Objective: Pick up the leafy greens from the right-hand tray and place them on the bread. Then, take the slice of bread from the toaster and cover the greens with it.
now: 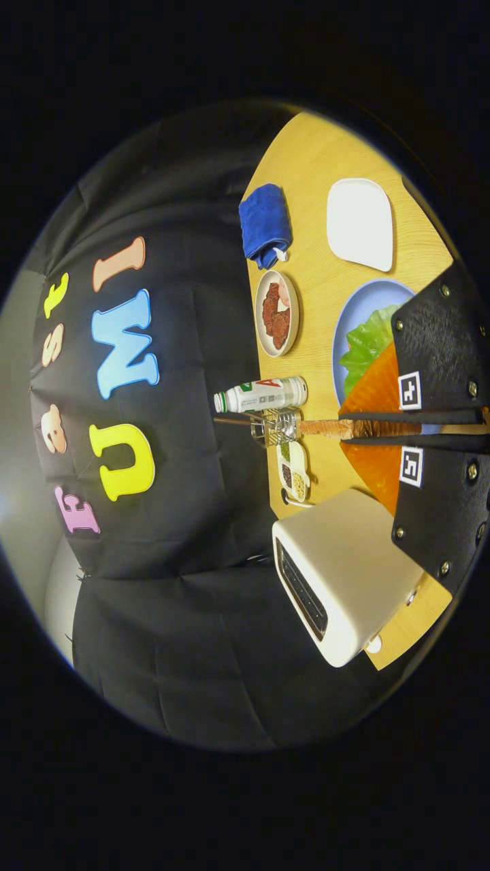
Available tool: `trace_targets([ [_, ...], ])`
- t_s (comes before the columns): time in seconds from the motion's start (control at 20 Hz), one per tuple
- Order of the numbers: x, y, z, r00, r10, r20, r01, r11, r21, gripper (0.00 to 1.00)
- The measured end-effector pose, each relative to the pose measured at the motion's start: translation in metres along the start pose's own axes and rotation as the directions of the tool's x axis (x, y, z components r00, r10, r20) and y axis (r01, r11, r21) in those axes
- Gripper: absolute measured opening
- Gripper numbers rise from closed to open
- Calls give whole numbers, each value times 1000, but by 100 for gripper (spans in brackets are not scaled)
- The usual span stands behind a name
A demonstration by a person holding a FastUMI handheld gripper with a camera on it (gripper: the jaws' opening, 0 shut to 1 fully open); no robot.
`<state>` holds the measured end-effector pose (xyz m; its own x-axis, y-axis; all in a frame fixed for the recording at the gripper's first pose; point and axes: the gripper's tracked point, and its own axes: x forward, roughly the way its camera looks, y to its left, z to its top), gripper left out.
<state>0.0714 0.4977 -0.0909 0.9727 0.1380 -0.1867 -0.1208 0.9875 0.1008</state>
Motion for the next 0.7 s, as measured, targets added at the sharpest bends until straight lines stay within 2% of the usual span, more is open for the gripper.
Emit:
trace_targets([
  [0.35,3,-36,-13,998,-55,-34,55,998,-3,6],
  [0.6,6,-44,-17,998,-36,-48,34,999,-39,6],
  [0.7,6,-48,-17,998,-32,-45,29,998,-60,9],
])
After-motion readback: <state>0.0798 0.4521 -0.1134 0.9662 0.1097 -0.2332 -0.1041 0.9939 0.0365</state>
